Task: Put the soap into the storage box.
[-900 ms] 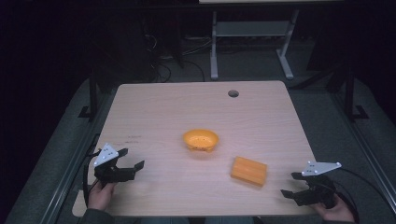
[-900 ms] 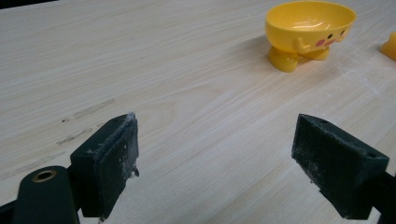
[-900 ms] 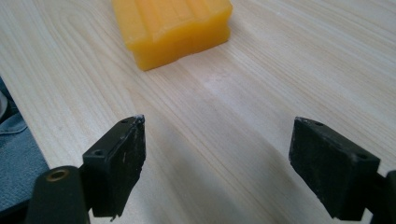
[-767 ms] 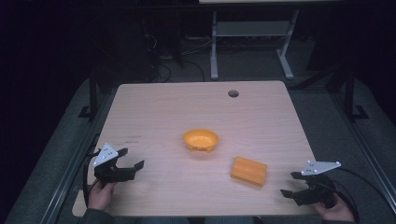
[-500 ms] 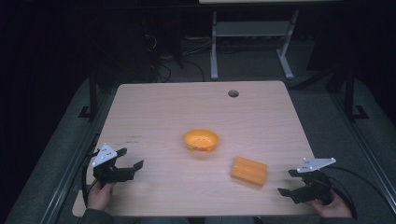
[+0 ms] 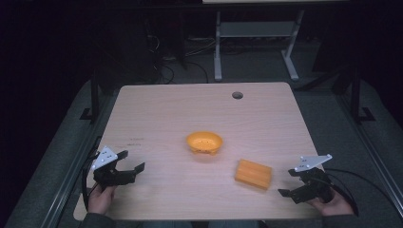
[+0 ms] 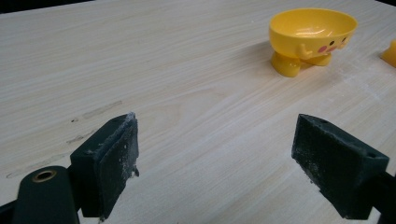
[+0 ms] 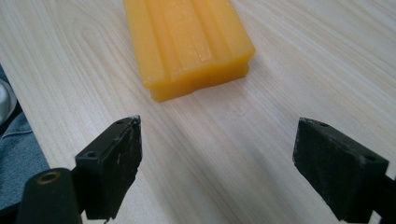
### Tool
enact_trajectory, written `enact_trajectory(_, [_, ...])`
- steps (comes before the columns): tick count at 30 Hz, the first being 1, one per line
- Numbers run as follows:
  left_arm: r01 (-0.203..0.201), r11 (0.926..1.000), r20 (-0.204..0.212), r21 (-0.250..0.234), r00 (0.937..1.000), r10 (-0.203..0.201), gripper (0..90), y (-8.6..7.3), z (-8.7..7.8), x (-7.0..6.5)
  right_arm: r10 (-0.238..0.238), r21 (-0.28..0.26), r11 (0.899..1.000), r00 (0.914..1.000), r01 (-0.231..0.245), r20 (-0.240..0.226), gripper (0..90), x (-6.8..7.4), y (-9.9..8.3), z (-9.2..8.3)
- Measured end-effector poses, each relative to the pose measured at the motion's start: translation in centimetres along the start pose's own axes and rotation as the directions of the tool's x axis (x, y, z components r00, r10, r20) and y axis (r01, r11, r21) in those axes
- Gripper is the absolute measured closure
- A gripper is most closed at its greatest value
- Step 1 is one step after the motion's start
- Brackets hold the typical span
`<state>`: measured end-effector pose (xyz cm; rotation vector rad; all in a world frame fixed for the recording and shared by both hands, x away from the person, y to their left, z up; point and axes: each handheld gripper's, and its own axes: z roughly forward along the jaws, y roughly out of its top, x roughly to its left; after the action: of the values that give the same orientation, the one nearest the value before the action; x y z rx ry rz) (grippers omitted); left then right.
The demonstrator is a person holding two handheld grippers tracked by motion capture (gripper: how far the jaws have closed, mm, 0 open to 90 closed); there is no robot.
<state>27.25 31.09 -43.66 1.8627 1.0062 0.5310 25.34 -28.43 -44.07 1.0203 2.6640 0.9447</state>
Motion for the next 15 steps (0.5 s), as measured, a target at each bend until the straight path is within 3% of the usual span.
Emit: enact_trajectory(15, [0.005, 1.0000, 0.000, 0.000, 1.0000, -0.005, 14.1, 0.0, 0.0, 0.1, -0.051, 0.011, 0.999, 0.9986, 0.051, -0.014, 15.2, 0.4, 2.0, -0.4])
